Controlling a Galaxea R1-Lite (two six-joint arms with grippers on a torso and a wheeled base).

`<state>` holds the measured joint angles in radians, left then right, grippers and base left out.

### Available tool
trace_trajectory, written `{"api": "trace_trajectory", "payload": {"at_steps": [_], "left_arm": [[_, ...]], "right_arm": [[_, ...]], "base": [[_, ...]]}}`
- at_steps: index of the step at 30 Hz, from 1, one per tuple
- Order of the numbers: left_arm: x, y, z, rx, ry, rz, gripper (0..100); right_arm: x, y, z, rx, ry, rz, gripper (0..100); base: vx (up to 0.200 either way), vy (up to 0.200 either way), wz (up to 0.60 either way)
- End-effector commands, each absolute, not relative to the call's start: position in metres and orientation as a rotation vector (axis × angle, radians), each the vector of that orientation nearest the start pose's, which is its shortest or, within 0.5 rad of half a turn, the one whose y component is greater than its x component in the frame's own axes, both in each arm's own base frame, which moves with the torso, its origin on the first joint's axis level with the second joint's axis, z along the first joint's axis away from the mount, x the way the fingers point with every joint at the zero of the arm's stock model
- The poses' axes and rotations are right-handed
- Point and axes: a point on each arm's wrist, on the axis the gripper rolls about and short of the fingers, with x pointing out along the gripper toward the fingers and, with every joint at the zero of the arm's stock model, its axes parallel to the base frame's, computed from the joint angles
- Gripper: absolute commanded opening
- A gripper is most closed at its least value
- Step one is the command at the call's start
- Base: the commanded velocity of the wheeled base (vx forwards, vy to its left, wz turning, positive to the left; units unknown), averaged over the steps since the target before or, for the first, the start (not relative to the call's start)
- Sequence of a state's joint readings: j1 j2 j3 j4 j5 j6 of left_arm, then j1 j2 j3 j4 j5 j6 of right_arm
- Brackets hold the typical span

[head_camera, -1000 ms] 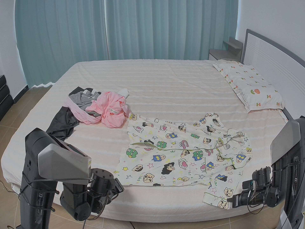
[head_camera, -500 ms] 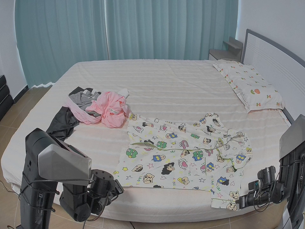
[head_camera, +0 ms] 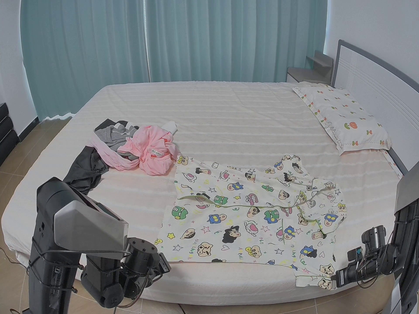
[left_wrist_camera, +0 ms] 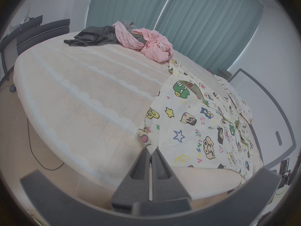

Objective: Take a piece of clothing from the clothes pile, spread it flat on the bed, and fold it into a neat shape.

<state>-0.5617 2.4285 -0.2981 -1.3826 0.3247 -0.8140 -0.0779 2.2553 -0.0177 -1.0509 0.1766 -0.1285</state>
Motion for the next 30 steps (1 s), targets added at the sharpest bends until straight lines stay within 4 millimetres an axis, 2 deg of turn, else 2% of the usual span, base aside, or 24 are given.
{"api": "trace_trajectory", "payload": {"at_steps": [1, 19, 20, 21, 27, 30], "left_arm": [[0.231, -0.138, -0.063, -0.447, 0.731, 0.065, 0], [0.224, -0.136, -0.067, -0.413, 0.762, 0.064, 0], [0.224, -0.136, -0.067, -0.413, 0.762, 0.064, 100], [0.224, -0.136, -0.067, -0.413, 0.761, 0.062, 100], [0.216, -0.129, -0.064, -0.385, 0.781, 0.072, 100], [0.217, -0.124, -0.036, -0.419, 0.712, 0.038, 100]], "right_arm": [[0.172, -0.011, -0.042, 0.029, 1.184, 0.164, 0], [0.167, -0.011, -0.042, -0.013, 1.237, 0.143, 0], [0.167, -0.011, -0.042, -0.013, 1.237, 0.143, 0], [0.167, -0.011, -0.042, -0.014, 1.233, 0.143, 100], [0.167, -0.012, -0.035, -0.025, 1.207, 0.139, 100], [0.168, -0.017, -0.021, -0.031, 1.136, 0.094, 100]], "base": [[0.0, 0.0, 0.0], [0.0, 0.0, 0.0], [0.0, 0.0, 0.0], [0.0, 0.0, 0.0], [0.0, 0.0, 0.0], [0.0, 0.0, 0.0]]}}
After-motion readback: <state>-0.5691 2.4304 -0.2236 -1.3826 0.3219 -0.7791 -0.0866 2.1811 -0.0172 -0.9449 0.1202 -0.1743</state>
